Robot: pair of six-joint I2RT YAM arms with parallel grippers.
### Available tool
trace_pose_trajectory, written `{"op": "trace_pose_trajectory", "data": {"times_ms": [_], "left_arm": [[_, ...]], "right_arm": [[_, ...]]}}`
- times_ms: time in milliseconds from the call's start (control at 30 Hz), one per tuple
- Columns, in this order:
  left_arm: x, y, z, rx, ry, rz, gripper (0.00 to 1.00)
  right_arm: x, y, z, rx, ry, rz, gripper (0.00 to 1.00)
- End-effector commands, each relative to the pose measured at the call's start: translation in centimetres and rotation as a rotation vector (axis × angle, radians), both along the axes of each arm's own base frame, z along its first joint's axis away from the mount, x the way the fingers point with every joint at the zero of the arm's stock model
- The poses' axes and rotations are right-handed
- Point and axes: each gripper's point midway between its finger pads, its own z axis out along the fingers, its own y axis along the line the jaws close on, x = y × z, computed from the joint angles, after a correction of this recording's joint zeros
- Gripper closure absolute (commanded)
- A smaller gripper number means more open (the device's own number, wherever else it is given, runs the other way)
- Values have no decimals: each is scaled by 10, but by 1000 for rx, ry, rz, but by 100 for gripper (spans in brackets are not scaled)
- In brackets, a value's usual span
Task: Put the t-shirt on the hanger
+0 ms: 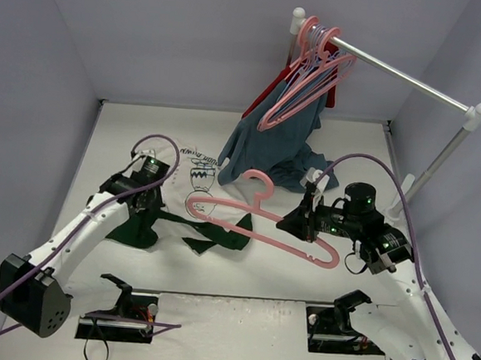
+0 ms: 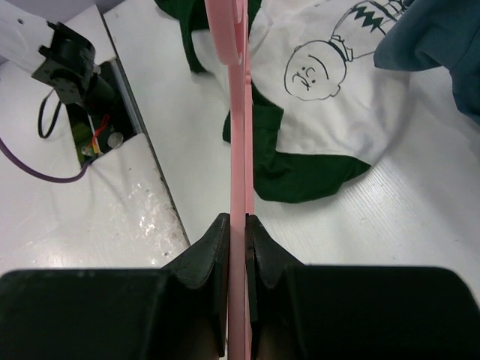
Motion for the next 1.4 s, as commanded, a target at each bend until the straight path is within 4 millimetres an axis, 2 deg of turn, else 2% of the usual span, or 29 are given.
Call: {"op": "trace_pose_trajectory", "data": {"times_ms": [0,67,167,200,233,267,333,367,433,500,533,600,667,700,767,933,1100,1167,1300,1367], "left_arm": [[54,4,51,44,-160,-164,100],[76,-4,70,62,-207,-255,100],[116,-23,143,80,-380,-397,100],[126,-33,174,71,-470,-458,100],[127,-40,198,63,-544,-500,100],[126,-45,207,57,-585,-532,100],[113,-48,208,45,-624,-551,100],[104,-46,200,41,-624,-545,100],[81,-32,135,31,-513,-478,100],[62,-24,86,-33,-432,-364,100],[51,-21,61,-57,-388,-319,95],[39,-18,38,-108,-343,-219,71],[27,-4,17,-104,-298,-93,43],[22,1,12,-108,-283,-36,37],[15,3,9,-144,-260,53,33],[9,-4,8,-194,-245,177,33],[1,-5,-18,-153,-170,240,33],[-1,-5,-26,-108,-149,214,37],[-9,1,-43,-8,-95,159,51],[-14,8,-49,19,-90,160,53]], "right_arm": [[20,7,36,20,-170,12,100],[29,6,41,6,-199,-11,100],[41,5,49,-13,-237,-39,100],[43,4,52,-17,-248,-47,100],[45,4,54,-18,-257,-52,100],[45,3,57,-16,-265,-57,100],[43,1,58,-14,-274,-64,100],[42,0,59,-12,-278,-69,100],[40,-4,56,-15,-283,-90,100],[38,-7,48,-21,-265,-102,100],[36,-7,44,-21,-255,-105,100],[34,-8,40,-17,-240,-105,100],[32,-8,35,-15,-217,-108,100],[31,-8,33,-16,-213,-111,100],[31,-9,32,-17,-211,-116,100],[33,-9,27,-26,-200,-122,100],[34,-11,27,-32,-209,-132,100],[34,-11,26,-34,-207,-132,100],[33,-11,26,-32,-212,-127,100],[33,-11,26,-33,-216,-128,100]]}}
